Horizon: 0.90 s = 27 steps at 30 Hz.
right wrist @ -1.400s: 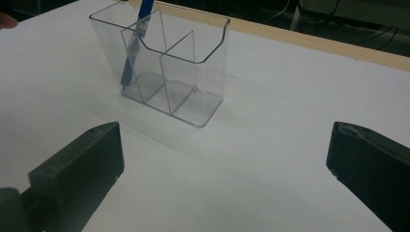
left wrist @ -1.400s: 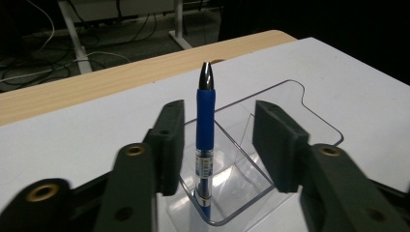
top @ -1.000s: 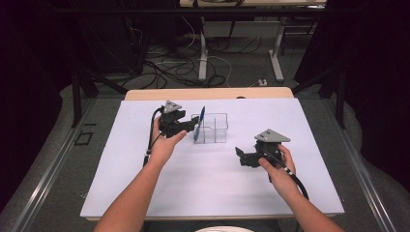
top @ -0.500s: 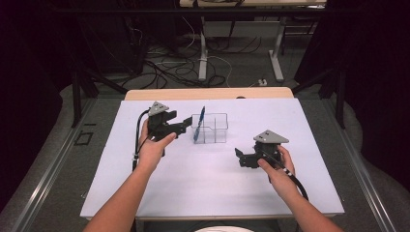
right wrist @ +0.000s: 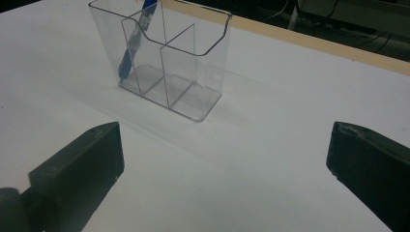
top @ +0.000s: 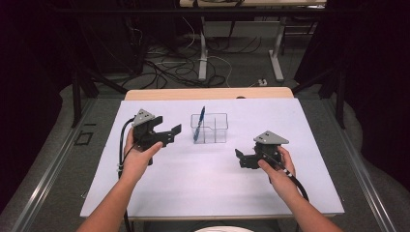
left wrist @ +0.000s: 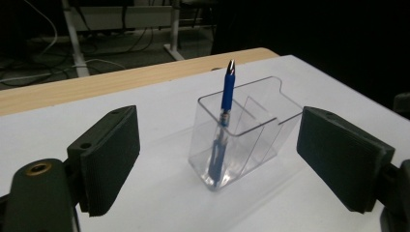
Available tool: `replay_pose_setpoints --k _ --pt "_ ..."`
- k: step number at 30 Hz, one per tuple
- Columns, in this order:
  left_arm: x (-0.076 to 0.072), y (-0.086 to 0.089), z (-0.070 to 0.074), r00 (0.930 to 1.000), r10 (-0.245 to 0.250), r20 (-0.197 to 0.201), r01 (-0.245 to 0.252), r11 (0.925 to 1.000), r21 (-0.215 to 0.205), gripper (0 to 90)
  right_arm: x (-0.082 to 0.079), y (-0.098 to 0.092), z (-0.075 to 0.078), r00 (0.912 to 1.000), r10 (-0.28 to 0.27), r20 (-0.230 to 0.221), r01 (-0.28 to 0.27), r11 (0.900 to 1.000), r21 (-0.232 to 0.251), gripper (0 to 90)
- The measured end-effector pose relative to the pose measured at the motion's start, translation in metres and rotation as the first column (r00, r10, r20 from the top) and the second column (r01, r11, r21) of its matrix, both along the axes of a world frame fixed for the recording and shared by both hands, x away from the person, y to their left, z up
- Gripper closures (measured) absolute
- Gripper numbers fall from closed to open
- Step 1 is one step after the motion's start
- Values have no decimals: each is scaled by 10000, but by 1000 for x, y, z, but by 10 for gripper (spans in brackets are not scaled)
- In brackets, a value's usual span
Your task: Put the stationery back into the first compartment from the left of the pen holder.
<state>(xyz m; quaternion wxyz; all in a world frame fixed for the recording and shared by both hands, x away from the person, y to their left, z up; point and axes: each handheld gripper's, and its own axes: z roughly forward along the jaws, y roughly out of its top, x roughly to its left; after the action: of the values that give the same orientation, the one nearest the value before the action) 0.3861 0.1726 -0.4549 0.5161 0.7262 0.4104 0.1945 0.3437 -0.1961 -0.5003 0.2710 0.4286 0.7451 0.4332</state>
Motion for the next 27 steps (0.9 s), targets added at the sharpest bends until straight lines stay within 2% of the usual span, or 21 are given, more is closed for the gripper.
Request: replay_pose_setpoints --k 2,6,10,15,18,19,22,27 --pt "-6 4 -1 9999 92 57 -93 9998 174 128 0 0 -1 10000 -26 -33 26 10000 13 0" --pt "-18 12 -5 10000 -30 74 29 9998 202 5 0 1 -2 10000 -4 -64 4 10000 -46 0" --pt "-30 21 -10 9999 60 85 -61 9999 128 1 -1 1 -3 9999 -32 -103 31 10000 -89 0" --pt "-40 37 -23 9988 383 -314 -383 9993 -5 1 -1 2 -3 10000 3 -98 -4 9999 -148 0" --pt "-43 41 -26 9970 627 -445 -634 9979 -151 1 -1 1 -3 10000 -75 -2 75 9999 -149 0" --pt "-43 44 -27 9968 663 -446 -667 9977 -77 1 -1 1 -3 10000 -75 -2 75 9999 -149 0" --pt "-48 52 -32 9924 1094 -567 -1108 9936 -230 1 -1 1 -4 10000 -49 -59 48 9999 -165 0" --pt "-50 57 -37 9859 1557 -607 -1571 9874 -186 1 -1 -2 -5 9998 -93 -151 91 9999 -107 0"
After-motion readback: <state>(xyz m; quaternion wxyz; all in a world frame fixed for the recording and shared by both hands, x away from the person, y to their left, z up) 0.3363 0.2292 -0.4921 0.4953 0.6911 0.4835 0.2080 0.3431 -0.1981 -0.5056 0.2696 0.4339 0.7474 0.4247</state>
